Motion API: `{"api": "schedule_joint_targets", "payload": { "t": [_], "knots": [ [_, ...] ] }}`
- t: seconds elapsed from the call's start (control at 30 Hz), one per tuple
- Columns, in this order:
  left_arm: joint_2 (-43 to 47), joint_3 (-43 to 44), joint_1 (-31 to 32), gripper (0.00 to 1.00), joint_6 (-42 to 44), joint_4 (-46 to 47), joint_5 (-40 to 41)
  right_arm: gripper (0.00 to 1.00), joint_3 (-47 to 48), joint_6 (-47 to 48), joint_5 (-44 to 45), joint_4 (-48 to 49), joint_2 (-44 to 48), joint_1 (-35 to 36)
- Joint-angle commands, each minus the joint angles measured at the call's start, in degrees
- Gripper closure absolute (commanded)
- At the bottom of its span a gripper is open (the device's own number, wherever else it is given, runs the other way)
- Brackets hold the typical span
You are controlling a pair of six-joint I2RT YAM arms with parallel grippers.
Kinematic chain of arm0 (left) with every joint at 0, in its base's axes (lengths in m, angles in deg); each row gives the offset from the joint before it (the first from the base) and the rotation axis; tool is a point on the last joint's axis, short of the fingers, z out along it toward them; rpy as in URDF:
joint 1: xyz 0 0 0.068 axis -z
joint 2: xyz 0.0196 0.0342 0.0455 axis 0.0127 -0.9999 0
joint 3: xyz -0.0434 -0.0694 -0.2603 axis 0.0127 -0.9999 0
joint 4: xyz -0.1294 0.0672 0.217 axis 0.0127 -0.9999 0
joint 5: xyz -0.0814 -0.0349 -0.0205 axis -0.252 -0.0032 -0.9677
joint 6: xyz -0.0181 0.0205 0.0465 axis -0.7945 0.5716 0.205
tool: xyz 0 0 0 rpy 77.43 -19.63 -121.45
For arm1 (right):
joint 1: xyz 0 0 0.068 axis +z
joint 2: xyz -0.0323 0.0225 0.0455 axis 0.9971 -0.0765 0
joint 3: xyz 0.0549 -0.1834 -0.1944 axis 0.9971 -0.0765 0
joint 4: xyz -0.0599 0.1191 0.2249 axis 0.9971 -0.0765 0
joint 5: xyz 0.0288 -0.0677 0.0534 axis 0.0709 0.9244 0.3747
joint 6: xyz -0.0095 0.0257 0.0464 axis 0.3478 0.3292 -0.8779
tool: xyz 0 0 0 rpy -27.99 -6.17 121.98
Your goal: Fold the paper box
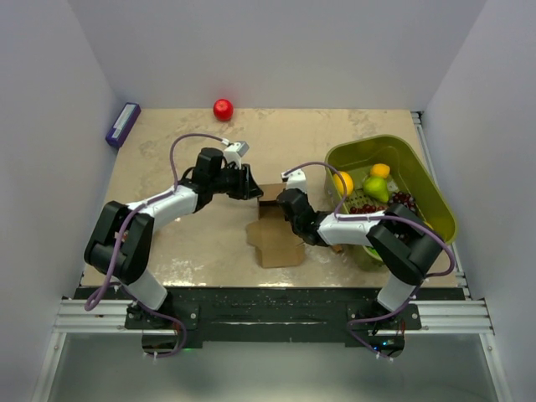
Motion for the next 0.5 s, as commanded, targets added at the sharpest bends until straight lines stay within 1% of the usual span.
{"api": "schedule_joint_targets", "payload": {
  "t": [0.0, 0.23, 0.33, 0.47],
  "knots": [
    [0.3, -1.5, 2.3, 0.63, -0.5, 1.7, -3.4, 1.00, 3.0, -4.2, 4.3, -3.6, -2.0, 0.4],
    [0.7, -1.9, 3.8, 0.66, -0.8, 2.2, -3.6, 1.00, 6.0, -9.4, 11.8, -10.2, -4.7, 0.5],
    [0.6, -2.0, 4.2, 0.66, -1.0, 2.3, -3.8, 1.00, 6.7, -10.3, 12.4, -11.1, -5.8, 0.6],
    [0.3, -1.7, 4.2, 0.67, -1.0, 1.7, -3.8, 1.00, 5.9, -10.0, 10.1, -9.6, -4.9, 0.7]
  ]
}}
